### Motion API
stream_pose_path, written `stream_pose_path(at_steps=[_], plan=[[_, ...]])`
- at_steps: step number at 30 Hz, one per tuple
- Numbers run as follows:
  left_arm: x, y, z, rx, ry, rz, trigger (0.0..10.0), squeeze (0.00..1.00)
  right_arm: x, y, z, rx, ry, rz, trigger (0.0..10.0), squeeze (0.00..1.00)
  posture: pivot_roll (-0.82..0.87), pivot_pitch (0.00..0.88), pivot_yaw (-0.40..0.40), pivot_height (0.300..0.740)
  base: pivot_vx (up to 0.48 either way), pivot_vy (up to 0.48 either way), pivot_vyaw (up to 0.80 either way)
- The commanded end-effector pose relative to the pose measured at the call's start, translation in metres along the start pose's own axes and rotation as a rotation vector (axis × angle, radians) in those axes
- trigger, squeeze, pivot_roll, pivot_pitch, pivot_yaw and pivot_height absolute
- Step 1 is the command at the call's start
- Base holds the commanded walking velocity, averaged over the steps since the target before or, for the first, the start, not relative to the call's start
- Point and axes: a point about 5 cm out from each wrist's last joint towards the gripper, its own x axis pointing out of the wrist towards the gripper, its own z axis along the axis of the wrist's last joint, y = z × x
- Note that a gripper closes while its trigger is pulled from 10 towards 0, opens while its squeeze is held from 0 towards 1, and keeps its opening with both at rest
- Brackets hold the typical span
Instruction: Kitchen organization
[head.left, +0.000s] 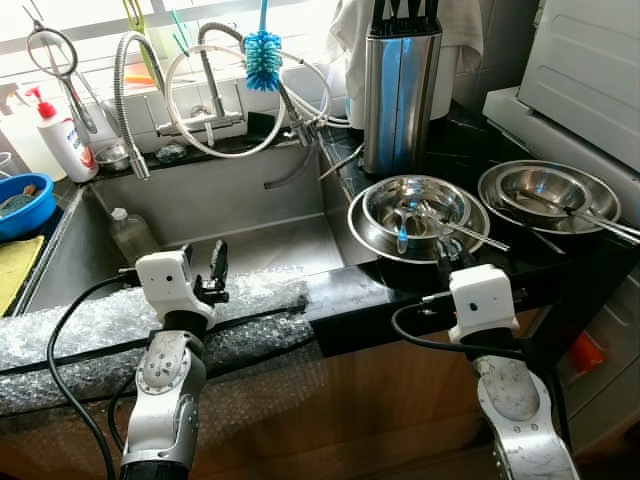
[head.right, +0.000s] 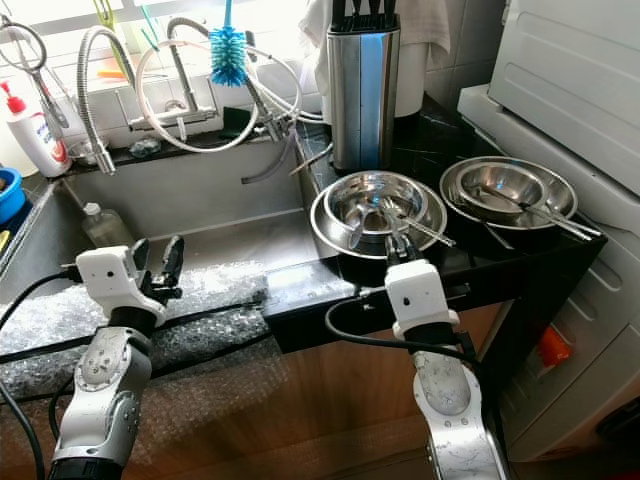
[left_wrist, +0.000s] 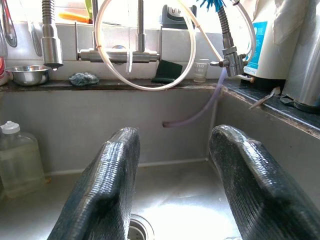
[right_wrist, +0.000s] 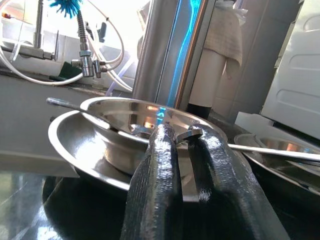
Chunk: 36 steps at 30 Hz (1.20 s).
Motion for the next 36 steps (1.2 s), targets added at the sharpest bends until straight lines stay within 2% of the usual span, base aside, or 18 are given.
stream_pose_path(at_steps=[1, 20, 36], plan=[[0.000, 0.003, -0.003, 0.019, 0.014, 0.010, 10.0, 0.00, 0.004, -0.001, 0.005, 0.015, -0.027, -0.007, 0.0, 0.00, -0.14, 0.000, 0.115, 0.740, 0.000, 0.000, 0.00], [-0.001, 0.003, -0.003, 0.016, 0.013, 0.007, 10.0, 0.00, 0.011, -0.004, 0.019, 0.036, -0.087, -0.029, 0.0, 0.00, -0.14, 0.000, 0.116, 0.740, 0.000, 0.000, 0.00], [-0.001, 0.004, -0.003, 0.020, 0.017, 0.014, 10.0, 0.00, 0.011, 0.003, 0.012, 0.060, -0.053, 0.016, 0.0, 0.00, -0.13, 0.000, 0.114, 0.740, 0.000, 0.000, 0.00]])
